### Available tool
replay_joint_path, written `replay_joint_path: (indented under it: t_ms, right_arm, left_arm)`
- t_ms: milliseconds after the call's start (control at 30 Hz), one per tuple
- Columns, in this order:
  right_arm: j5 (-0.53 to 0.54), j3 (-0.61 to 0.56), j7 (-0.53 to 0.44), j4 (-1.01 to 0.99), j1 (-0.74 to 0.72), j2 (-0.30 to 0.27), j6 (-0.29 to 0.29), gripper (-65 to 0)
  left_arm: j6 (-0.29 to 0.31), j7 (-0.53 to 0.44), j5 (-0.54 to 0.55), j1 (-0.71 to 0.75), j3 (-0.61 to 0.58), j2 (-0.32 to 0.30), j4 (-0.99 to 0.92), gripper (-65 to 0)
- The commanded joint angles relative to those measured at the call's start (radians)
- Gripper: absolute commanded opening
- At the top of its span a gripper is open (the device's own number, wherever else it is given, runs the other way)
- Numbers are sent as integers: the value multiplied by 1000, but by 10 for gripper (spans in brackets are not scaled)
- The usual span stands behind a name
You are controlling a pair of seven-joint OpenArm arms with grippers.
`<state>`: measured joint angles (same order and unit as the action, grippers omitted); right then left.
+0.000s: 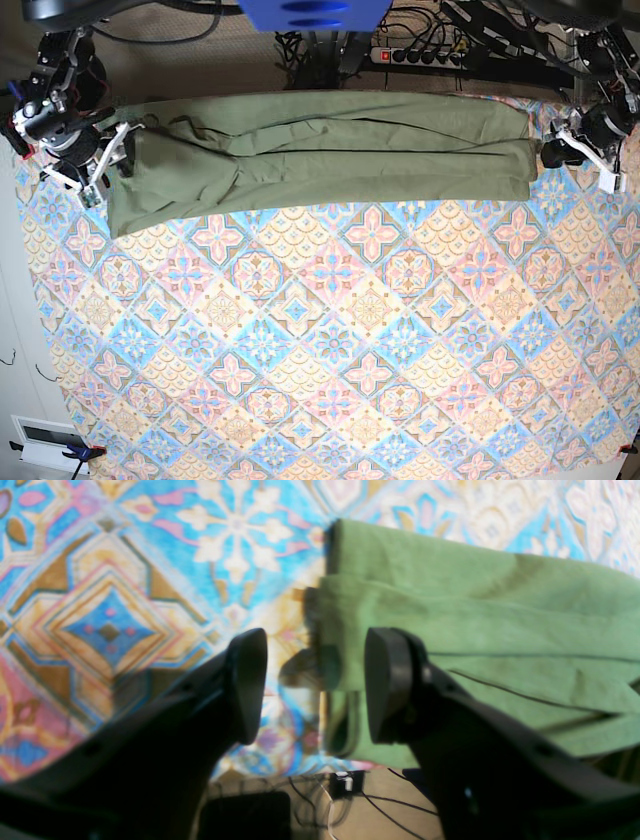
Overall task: Layout the t-shirt on the table in an organized manner, then fold the t-shirt properly
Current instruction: 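Fold the hem half over onto the shoulder half with both grippers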
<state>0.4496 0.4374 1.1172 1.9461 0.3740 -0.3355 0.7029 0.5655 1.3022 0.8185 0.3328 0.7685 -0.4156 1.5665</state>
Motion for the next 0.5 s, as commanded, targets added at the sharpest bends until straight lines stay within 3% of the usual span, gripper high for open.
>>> replay_joint_path:
  t_ms: [0, 233, 467]
  right_arm:
    - [7, -2, -21, 20, -20, -18, -5, -405]
    - [7, -15, -21, 20, -36, -18, -5, -405]
    - [7, -15, -21, 20, -50, -18, -5, -405]
  left_arm:
    - [0, -9, 15, -21, -8, -30, -15, -341]
    - [1, -9, 80, -36, -169, -68, -61, -334]
    - [-2, -14, 94, -79, -182, -59, -188, -338]
